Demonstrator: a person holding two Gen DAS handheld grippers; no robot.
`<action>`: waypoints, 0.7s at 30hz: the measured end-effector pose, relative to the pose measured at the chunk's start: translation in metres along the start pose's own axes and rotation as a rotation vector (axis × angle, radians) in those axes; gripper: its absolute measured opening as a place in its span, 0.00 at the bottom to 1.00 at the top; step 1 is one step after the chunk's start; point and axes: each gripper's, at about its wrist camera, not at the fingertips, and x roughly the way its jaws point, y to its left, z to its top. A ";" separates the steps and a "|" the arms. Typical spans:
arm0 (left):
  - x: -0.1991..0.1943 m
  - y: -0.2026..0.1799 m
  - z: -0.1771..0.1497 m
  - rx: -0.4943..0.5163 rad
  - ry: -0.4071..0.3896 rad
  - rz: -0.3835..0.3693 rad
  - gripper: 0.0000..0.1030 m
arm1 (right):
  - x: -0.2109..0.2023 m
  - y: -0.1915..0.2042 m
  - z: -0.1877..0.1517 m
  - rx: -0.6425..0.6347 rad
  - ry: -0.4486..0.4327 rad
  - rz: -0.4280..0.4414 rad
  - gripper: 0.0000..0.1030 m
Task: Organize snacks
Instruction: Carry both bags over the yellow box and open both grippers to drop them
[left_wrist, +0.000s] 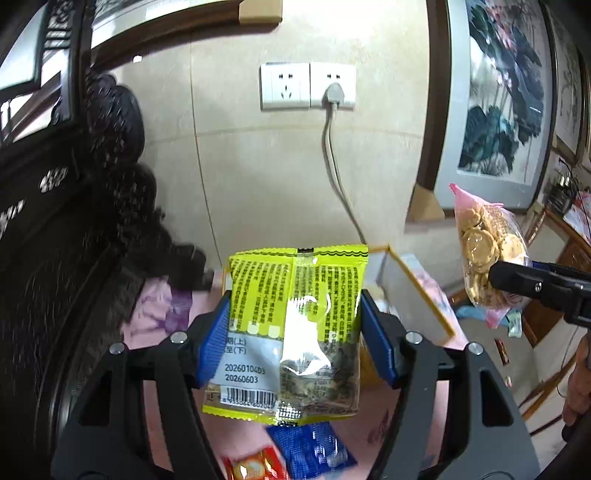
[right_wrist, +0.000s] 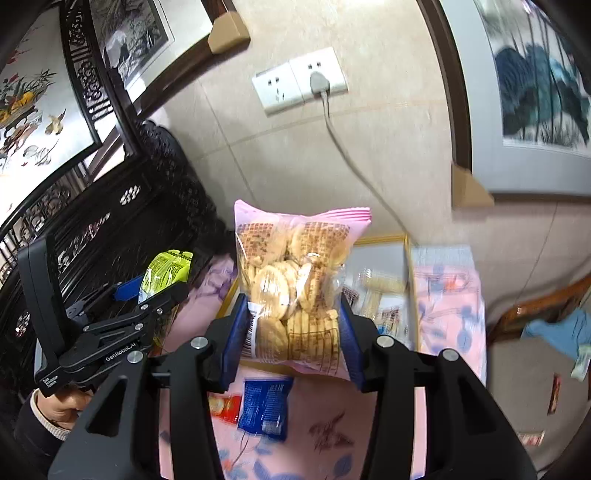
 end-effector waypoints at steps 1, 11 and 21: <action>0.004 0.000 0.006 0.000 -0.004 0.002 0.65 | 0.003 -0.001 0.005 -0.004 -0.005 -0.003 0.46; 0.071 -0.006 0.053 -0.016 0.017 0.073 0.98 | 0.062 -0.011 0.041 -0.039 0.003 -0.040 0.60; 0.055 0.016 0.024 -0.083 0.018 0.133 0.98 | 0.045 -0.020 0.019 0.009 -0.050 -0.090 0.99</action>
